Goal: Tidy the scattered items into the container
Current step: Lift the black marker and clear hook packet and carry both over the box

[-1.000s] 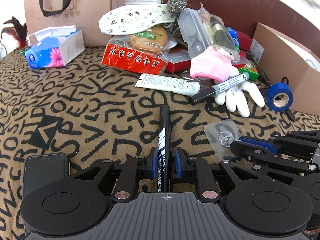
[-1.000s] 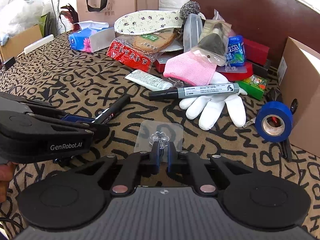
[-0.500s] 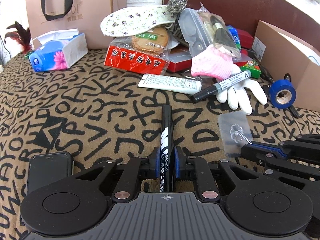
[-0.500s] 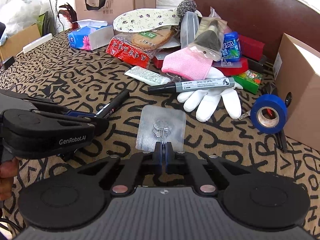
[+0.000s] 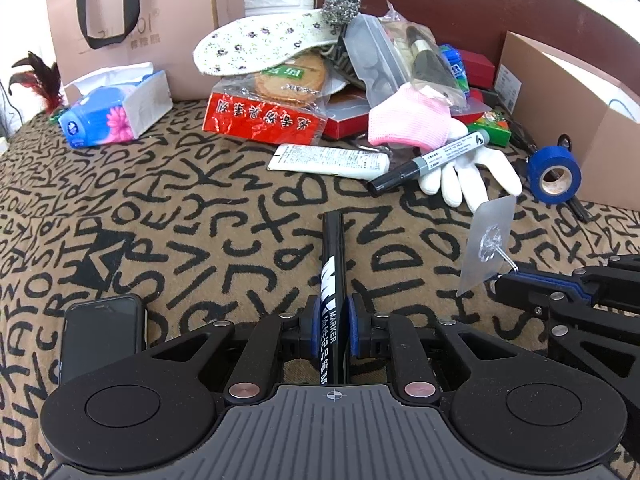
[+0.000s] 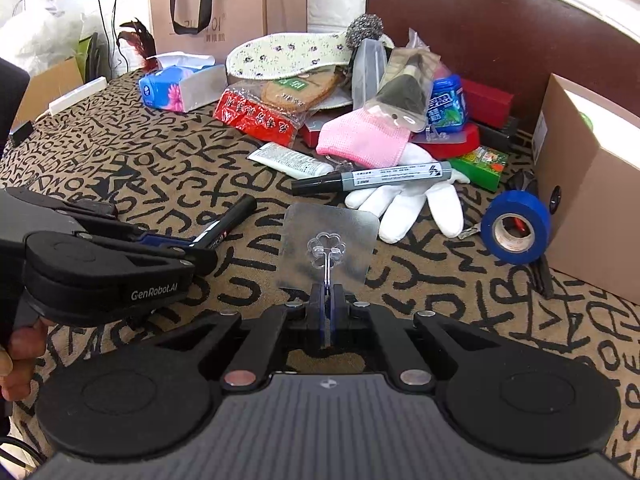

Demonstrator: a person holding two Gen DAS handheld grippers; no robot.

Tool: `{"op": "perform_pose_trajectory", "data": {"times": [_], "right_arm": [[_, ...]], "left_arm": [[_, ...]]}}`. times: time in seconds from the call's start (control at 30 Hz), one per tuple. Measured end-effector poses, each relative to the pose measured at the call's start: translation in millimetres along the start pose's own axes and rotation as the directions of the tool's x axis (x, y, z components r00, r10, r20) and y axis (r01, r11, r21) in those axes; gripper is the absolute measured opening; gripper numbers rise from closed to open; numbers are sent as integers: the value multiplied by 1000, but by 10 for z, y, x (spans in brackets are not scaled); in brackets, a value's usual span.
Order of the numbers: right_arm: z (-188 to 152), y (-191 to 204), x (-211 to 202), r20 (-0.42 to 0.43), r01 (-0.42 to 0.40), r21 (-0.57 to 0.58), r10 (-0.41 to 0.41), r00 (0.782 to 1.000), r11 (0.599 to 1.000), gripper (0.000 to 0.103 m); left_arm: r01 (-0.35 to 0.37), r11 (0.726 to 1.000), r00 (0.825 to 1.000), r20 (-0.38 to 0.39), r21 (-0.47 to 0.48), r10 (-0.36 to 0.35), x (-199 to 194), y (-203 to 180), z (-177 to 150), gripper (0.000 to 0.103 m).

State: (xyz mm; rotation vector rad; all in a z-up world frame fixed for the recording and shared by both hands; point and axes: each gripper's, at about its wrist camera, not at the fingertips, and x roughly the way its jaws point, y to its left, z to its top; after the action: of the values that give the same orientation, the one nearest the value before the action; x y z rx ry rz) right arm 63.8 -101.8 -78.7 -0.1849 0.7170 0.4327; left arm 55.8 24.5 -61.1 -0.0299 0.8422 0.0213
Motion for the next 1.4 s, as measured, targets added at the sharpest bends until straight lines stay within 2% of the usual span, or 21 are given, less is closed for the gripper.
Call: {"op": "perform_pose_trajectory", "data": {"times": [0.37, 0.6, 0.83, 1.0, 1.2, 1.4], "right_arm": [[23, -143, -225, 60, 10, 26, -12, 998, 1000, 3], [88, -268, -448, 124, 24, 41, -29, 992, 999, 3], [176, -499, -664, 188, 68, 63, -79, 979, 996, 3], [295, -763, -874, 248, 125, 91, -144, 958, 988, 3], [438, -1164, -1126, 308, 206, 137, -239, 921, 969, 3], [525, -1598, -1243, 326, 270, 192, -321, 889, 944, 3]], "left_arm": [[7, 999, 999, 34, 37, -8, -137, -186, 65, 9], [30, 997, 995, 90, 78, -37, -286, -370, 223, 10], [47, 991, 988, 140, 126, -65, -350, -669, 449, 10], [75, 982, 975, 193, 174, -109, -436, -975, 673, 10], [129, 967, 950, 253, 221, -184, -546, -1434, 996, 10], [173, 946, 931, 268, 274, -248, -539, -1949, 1300, 10]]}}
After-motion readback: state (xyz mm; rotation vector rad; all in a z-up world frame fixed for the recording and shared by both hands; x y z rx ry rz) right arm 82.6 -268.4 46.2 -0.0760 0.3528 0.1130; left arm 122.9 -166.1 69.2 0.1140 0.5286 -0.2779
